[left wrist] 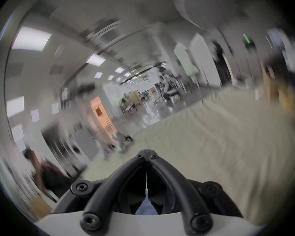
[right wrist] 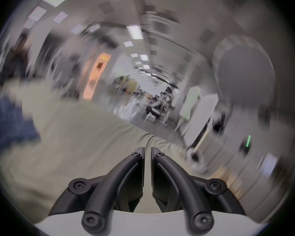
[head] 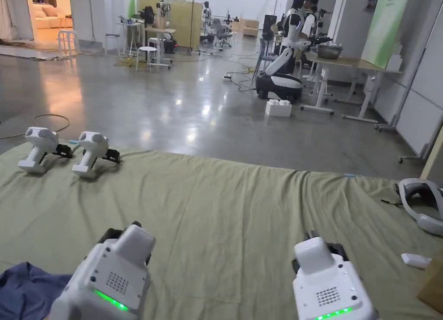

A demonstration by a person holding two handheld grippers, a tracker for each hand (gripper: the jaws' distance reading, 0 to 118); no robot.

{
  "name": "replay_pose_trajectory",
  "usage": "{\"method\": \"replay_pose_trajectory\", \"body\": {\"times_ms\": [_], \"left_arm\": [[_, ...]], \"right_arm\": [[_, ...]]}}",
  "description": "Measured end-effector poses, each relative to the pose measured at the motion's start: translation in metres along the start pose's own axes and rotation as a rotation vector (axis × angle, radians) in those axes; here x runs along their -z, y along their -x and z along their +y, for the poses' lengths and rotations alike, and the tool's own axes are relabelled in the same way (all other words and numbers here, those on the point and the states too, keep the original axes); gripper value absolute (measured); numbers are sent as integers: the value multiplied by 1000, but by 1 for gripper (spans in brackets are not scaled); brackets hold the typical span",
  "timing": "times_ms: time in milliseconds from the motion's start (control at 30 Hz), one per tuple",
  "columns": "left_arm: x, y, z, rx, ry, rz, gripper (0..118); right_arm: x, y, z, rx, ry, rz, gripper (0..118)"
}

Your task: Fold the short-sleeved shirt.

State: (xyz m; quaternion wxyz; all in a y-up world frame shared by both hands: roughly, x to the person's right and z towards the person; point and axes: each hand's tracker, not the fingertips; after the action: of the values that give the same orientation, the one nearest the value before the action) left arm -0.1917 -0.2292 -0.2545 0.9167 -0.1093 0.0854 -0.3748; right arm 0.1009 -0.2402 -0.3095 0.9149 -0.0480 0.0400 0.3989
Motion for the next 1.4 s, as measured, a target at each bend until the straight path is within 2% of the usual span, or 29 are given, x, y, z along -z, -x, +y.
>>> {"method": "replay_pose_trajectory", "body": {"times_ms": [33, 67, 100, 167, 233, 333, 433, 467, 533, 567, 633, 667, 700, 833, 1200, 1400], "left_arm": [[-2, -10, -3, 117, -9, 16, 3], [-3, -12, -4, 195, -8, 6, 3], [-4, -16, -7, 261, -10, -7, 3], [9, -20, -24, 311, -16, -15, 3], [14, -14, -28, 247, 2, -32, 3], [-7, 18, -8, -103, 37, -70, 3], [-12, 42, -10, -509, 46, -118, 3], [-6, 22, -25, -628, 37, -131, 3], [-5, 20, -30, -815, 4, -152, 3], [1, 42, -18, -877, 1, -144, 3], [0, 44, -21, -980, -3, -126, 3], [0, 43, -23, -1020, -5, -117, 3], [7, 57, -36, -1059, -8, -113, 3], [7, 56, -34, -1059, -9, -114, 3], [-3, 50, -15, -768, 38, -159, 3], [-1, 78, -64, -810, 191, -179, 3]], "right_arm": [[0, 8, -3, -161, -13, -11, 10], [-1, 13, -7, -282, -29, -30, 10], [-1, 15, -10, -346, -45, -38, 10], [-9, 10, -10, -359, -57, -11, 10], [-11, 5, -7, -289, -47, -20, 10], [-17, -10, 2, -72, -29, -50, 10], [-22, -28, 11, 247, 22, -29, 10], [-23, -32, 12, 364, 34, -18, 10], [-37, -39, 24, 609, 38, 16, 10], [-40, -41, 23, 706, 34, 22, 10], [-48, -42, 22, 828, 26, 0, 10], [-22, -33, -21, 870, 49, -37, 10], [-22, -33, -23, 892, 61, -56, 10], [-17, -34, -27, 917, 91, -44, 10], [-22, -24, -11, 777, 57, -19, 10], [-19, -18, -4, 752, 57, 12, 10]]}}
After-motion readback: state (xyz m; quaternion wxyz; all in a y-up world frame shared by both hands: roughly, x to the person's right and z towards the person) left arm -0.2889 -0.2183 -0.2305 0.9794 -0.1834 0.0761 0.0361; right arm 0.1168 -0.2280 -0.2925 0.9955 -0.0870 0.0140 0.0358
